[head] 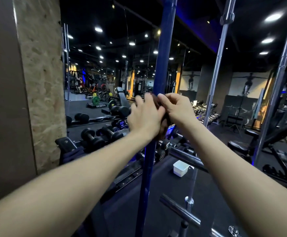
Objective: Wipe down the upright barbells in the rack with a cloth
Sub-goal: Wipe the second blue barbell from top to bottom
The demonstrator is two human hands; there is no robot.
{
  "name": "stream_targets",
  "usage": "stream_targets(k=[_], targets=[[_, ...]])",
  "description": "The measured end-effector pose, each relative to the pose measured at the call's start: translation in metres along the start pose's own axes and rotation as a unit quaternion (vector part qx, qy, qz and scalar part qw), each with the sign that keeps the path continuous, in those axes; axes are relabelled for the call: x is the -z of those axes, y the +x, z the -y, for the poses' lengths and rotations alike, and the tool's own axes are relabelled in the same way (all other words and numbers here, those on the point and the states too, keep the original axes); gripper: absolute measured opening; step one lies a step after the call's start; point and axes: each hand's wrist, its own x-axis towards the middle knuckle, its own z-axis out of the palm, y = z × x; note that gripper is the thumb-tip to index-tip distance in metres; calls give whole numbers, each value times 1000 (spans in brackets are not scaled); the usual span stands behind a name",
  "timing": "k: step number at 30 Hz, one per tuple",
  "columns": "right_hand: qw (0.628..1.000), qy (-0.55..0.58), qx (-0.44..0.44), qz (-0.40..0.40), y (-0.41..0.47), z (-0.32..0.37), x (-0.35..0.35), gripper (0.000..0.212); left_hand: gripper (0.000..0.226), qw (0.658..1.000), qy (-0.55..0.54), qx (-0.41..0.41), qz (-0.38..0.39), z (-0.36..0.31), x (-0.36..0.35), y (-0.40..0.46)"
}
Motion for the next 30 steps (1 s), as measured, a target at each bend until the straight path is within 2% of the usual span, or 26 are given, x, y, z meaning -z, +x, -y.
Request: stream_targets(k=[2,5,10,12,15,18,20,22,24,27,30], targets=[[1000,7,14,7,-1,2,2,23,44,1000,-10,-10,-14,-4,5,5],[999,43,17,-2,-5,-6,-2,20,46,1000,-4,0,8,11,-12,-11],[997,65,-20,-28,-21,-25,-9,17,48,989,51,36,136,45,-57,-60],[997,60,-41,-29,-28,-33,-10,17,48,985,55,32,160,54,-65,-67],[995,66,-68,-33,-32,-36,-11,13,49,987,46,-14,151,57,-57,-55],[996,60,-56,-32,-36,-32,-9,7,49,994,7,-59,90,45,-35,-29],[998,23,-34,-44,-40,-30,-12,10,47,995,-14,-69,75,39,-26,-22],[996,48,-35,-65,-45,-29,-19,14,46,995,-25,-59,81,47,-30,-30],[991,86,-47,-86,-50,-30,-26,13,47,991,-5,-42,128,64,-48,-53],[990,80,-52,-101,-54,-39,-29,10,50,971,54,-17,233,91,-78,-90],[991,55,-63,-106,-56,-50,-27,13,51,965,69,-15,251,99,-91,-94]])
